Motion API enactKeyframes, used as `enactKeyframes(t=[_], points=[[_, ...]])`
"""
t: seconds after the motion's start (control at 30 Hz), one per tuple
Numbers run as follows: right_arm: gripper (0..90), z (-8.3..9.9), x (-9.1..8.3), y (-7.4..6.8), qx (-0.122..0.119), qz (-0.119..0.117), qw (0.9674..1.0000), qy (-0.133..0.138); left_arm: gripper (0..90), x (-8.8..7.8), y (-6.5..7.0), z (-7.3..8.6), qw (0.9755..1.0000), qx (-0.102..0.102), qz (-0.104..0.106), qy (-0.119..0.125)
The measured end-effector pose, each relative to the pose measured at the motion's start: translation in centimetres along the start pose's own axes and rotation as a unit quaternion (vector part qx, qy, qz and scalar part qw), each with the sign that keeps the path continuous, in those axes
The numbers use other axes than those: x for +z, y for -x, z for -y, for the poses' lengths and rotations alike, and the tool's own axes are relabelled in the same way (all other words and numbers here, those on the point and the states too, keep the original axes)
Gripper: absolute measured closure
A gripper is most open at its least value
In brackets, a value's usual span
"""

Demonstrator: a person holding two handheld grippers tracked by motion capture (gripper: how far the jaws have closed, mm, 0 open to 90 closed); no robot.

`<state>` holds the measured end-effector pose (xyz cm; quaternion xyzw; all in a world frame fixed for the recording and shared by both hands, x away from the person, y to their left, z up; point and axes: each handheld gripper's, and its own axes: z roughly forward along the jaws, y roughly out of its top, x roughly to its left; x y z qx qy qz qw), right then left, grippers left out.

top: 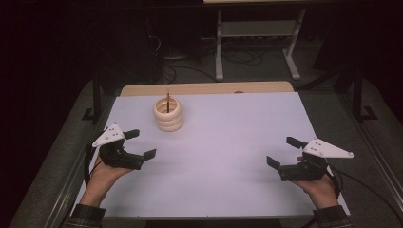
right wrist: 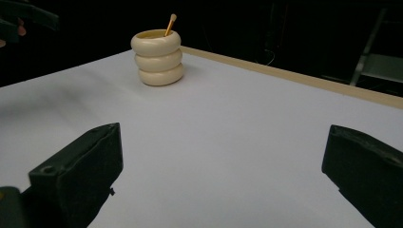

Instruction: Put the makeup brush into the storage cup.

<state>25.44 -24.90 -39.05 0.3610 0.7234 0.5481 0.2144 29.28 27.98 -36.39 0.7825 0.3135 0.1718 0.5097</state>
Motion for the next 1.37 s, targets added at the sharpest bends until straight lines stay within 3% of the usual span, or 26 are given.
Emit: enactKeyframes(t=[0.37, 0.7, 1.37], points=[[0.0, 0.0, 0.0, 0.0, -0.002, 0.0, 1.0, -0.001, 1.4, -1.2, 0.5, 1.6, 1.0, -0.002, 0.001, 0.009], [0.0, 0.3, -0.2, -0.1, -0.001, -0.001, 1.0, -0.006, 1.4, -1.5, 0.8, 3.1, 1.0, 0.0, -0.003, 0.0], [0.0, 1.5, -0.3, -0.7, -0.005, -0.01, 0.9995, -0.03, 1.4, -2.0, 0.5, 4.0, 1.0, -0.001, -0.008, 0.001]])
